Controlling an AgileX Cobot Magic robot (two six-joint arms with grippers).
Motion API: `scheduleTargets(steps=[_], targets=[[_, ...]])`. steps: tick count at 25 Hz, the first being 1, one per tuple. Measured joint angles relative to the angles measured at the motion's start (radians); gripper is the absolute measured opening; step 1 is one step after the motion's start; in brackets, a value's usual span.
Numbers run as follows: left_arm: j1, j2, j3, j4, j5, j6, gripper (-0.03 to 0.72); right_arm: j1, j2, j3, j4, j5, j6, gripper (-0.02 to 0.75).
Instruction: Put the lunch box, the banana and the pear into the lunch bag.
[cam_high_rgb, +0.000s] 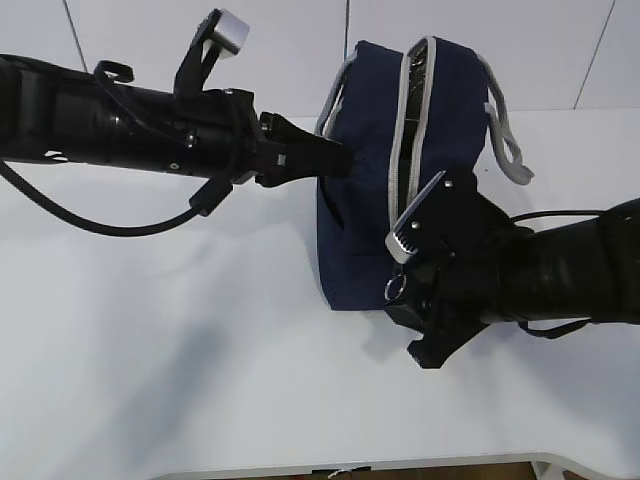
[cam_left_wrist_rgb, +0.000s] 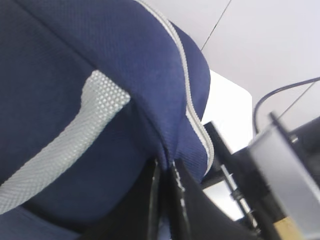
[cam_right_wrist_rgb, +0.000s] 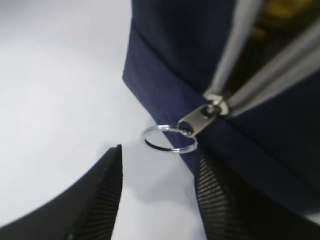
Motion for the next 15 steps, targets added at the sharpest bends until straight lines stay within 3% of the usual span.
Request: scheduleTargets(steps=[15], targets=[[0.000,0.000,0.000,0.000,0.002,-0.002,-0.009,0.000,0.063,-0.058,0.000,0.081,0.016,0.398]])
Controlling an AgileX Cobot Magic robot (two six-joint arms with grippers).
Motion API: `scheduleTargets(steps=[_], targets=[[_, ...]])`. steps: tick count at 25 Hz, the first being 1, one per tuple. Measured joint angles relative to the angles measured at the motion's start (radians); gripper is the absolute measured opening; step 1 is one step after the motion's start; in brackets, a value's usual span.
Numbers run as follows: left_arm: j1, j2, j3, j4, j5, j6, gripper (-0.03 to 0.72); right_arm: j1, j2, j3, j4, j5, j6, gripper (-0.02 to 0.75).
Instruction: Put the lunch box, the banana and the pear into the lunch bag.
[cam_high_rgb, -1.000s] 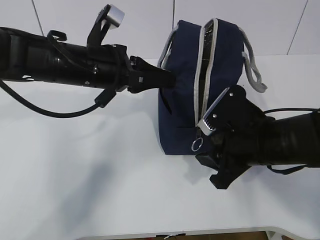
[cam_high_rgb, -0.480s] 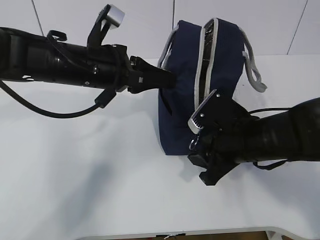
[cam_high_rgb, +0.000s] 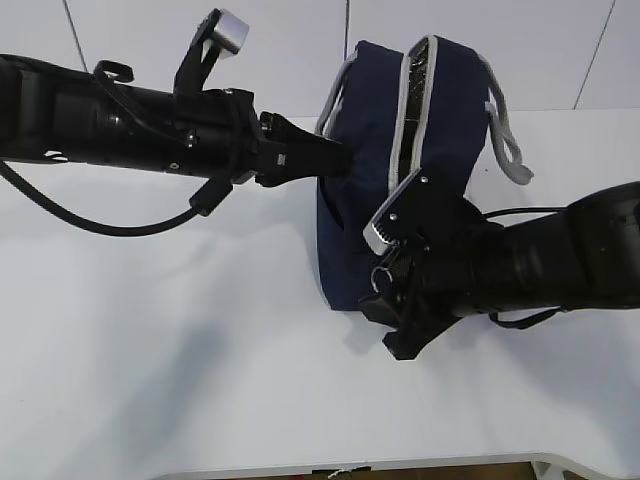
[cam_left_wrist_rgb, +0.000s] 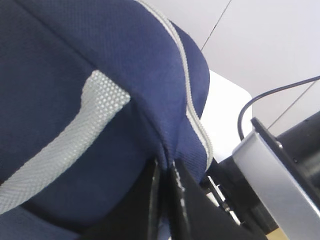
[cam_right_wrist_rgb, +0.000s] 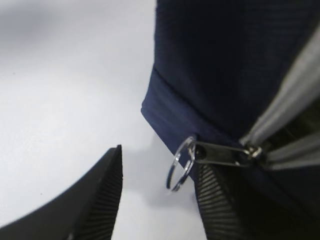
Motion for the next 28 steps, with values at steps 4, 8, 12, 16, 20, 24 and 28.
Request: scheduleTargets(steps=[4,8,12,16,20,24,28], targets=[[0.000,0.000,0.000,0.000,0.000,0.000,-0.009,0.000,0.000,-0.004,0.000,0.000,0.003,0.398],[0.000,0.000,0.000,0.000,0.000,0.000,-0.009,0.000,0.000,-0.004,0.000,0.000,0.006,0.377],[0.000,0.000,0.000,0.000,0.000,0.000,-0.009,0.000,0.000,-0.004,0.000,-0.004,0.037,0.302],[0.000,0.000,0.000,0.000,0.001,0.000,-0.009,0.000,0.000,-0.004,0.000,-0.021,0.064,0.277],[0.000,0.000,0.000,0.000,0.001,0.000,-0.009,0.000,0.000,-0.004,0.000,-0.039,0.072,0.270],[0.000,0.000,0.000,0.000,0.002,0.000,-0.009,0.000,0.000,-0.004,0.000,-0.054,0.072,0.207],[0.000,0.000,0.000,0.000,0.002,0.000,-0.009,0.000,0.000,-0.004,0.000,-0.059,0.072,0.047]])
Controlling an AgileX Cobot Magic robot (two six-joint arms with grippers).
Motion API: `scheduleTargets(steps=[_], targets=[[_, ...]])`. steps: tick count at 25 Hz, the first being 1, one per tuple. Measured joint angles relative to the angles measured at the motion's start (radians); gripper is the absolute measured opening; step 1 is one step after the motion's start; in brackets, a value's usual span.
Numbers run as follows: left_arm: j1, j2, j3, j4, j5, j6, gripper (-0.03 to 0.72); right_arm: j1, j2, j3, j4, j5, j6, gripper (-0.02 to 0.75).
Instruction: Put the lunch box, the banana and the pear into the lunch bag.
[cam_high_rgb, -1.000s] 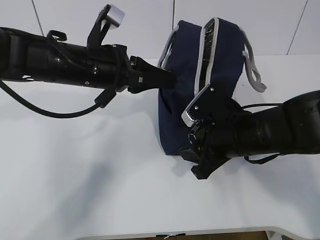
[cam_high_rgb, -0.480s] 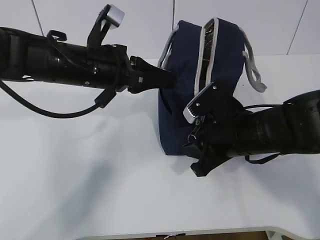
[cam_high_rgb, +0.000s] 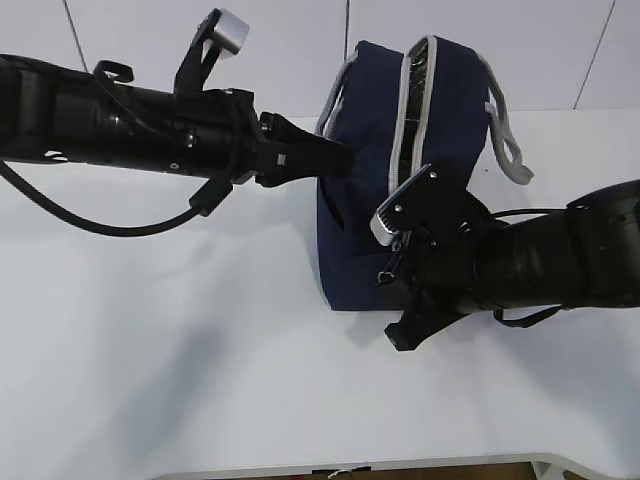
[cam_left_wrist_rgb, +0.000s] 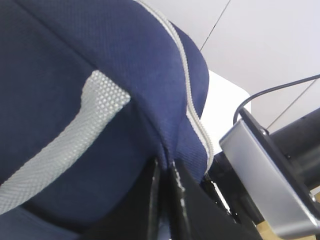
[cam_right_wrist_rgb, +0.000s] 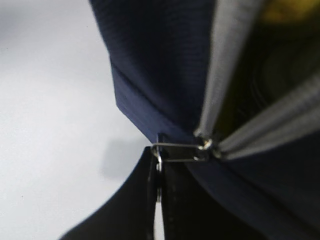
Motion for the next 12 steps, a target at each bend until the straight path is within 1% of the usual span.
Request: scheduleTargets(steps=[1,12], targets=[[0.000,0.000,0.000,0.000,0.000,-0.002,-0.009,0.000,0.000,0.000,0.000,0.000,0.000,0.020],[0.000,0.000,0.000,0.000,0.001,-0.002,-0.009,0.000,0.000,0.000,0.000,-0.010,0.018,0.018]])
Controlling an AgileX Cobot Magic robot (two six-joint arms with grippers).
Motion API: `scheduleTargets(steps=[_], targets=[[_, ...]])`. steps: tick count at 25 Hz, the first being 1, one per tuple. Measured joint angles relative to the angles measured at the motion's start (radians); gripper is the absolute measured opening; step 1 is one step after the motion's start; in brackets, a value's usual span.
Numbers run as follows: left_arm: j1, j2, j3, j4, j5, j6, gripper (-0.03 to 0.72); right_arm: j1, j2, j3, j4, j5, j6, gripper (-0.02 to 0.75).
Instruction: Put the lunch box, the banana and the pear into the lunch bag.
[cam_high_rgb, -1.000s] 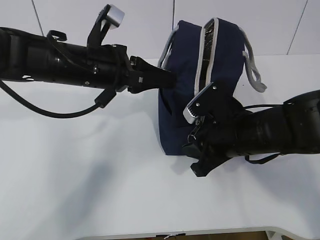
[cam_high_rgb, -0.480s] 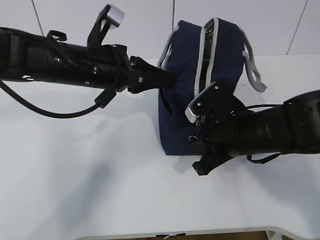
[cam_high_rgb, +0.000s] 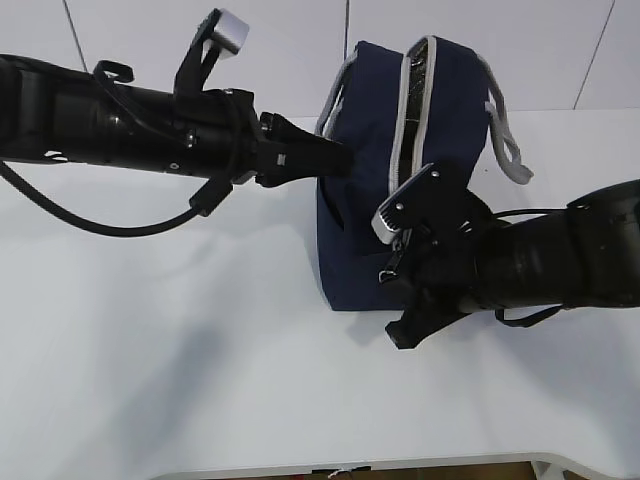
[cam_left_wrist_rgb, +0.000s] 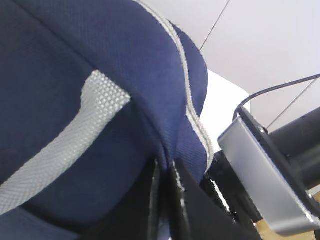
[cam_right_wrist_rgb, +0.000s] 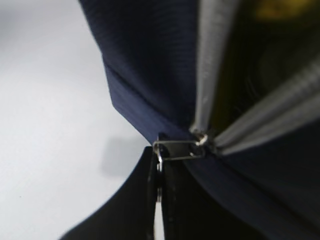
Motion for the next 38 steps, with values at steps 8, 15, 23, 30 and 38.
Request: scheduleTargets(steps=[8,15,23,30,38], targets=[[0.000,0.000,0.000,0.000,0.002,0.000,-0.009,0.000,-0.050,0.000,0.000,-0.002,0.080,0.018],[0.000,0.000,0.000,0.000,0.002,0.000,-0.009,0.000,-0.090,0.000,0.000,-0.037,0.097,0.018],[0.000,0.000,0.000,-0.002,0.002,0.000,-0.009,0.000,-0.157,0.021,0.000,-0.048,0.157,0.018],[0.000,0.000,0.000,-0.002,0.002,0.000,-0.009,0.000,-0.212,0.042,0.000,-0.048,0.205,0.018],[0.000,0.000,0.000,-0.002,0.004,0.000,-0.009,0.000,-0.224,0.047,0.000,-0.046,0.256,0.018]])
